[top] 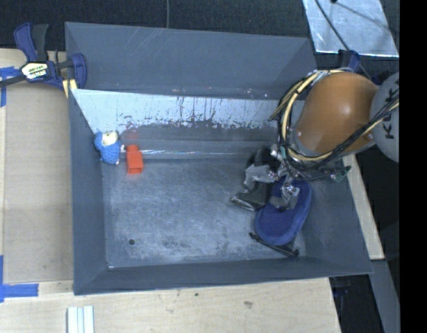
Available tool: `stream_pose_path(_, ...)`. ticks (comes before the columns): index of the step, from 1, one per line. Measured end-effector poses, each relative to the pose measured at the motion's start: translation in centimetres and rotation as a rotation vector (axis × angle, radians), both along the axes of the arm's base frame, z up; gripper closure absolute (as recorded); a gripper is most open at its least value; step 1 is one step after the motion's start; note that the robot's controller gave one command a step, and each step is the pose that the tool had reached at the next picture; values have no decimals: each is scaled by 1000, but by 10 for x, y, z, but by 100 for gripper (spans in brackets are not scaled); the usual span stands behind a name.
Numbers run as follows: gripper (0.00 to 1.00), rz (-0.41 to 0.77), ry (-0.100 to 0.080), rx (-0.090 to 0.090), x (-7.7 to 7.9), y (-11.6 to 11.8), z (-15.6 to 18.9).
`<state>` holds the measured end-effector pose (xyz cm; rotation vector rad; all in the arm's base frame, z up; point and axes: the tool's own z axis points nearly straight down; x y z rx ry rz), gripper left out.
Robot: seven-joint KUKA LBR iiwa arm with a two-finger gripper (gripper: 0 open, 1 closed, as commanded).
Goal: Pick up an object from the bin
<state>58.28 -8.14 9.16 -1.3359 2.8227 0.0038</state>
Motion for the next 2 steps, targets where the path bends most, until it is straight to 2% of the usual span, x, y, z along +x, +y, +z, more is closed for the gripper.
stream_pose_path(1,100,15,13,-8,13,29,92)
stream_pose_path(2,100,-57,17,-9,-4,20,135)
